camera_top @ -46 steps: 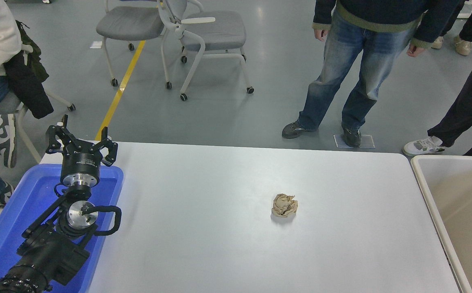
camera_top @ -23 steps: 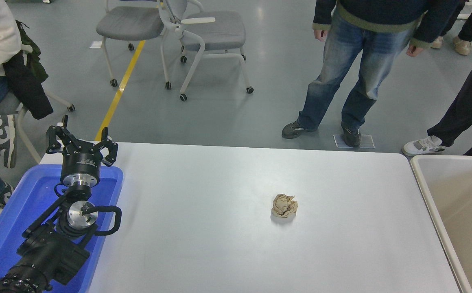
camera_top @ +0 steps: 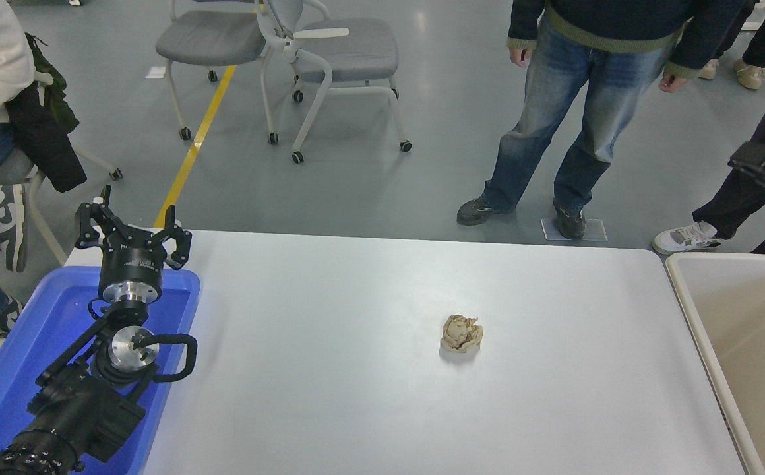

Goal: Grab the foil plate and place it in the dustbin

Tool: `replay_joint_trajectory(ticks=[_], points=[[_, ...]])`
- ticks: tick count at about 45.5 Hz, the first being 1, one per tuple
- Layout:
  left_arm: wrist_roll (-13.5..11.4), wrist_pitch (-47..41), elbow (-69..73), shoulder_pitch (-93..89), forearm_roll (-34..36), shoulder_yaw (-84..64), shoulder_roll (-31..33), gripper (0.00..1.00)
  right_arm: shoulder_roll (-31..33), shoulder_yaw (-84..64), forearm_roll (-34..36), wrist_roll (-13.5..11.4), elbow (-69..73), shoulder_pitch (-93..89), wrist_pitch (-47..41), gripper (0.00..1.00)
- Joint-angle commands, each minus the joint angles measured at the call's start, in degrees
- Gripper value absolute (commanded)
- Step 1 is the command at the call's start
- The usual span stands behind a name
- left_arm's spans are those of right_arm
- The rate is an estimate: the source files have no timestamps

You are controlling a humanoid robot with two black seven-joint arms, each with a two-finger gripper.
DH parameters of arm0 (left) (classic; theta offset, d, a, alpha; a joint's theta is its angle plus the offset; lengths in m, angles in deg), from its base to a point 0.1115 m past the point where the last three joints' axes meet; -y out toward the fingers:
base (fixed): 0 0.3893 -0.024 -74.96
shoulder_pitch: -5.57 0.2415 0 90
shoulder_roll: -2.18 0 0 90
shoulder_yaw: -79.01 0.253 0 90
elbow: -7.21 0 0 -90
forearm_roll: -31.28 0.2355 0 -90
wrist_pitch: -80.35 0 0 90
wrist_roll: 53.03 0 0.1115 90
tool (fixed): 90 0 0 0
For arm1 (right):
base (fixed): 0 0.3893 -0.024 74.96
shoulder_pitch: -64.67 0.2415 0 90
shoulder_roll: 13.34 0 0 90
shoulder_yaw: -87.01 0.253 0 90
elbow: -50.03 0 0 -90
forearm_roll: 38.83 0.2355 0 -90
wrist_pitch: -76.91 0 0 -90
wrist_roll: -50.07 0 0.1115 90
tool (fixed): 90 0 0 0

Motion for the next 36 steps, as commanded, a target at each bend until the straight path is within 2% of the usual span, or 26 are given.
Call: replay_joint_trajectory(ticks=[1,14,26,36], points=[[0.0,0.0,0.0,0.0,0.0,0.0,0.0,0.99,-4.2,-12.3,0.1,0.0,12.0,14.3,0.1,1.00],[0.0,0.0,0.0,0.0,0.0,0.0,0.0,0.99,-14.0,-20.9,0.5,0.2,23.7,28.1,-1.2,1.00],[0.0,0.0,0.0,0.0,0.0,0.0,0.0,0.99,-25.3,-21.6,2.6,0.5,27.2,35.2,-11.5,1.00],[0.0,0.0,0.0,0.0,0.0,0.0,0.0,0.99,-31.3,-18.0,3.4,0.7,27.8,42.1,-24.4,1.00]])
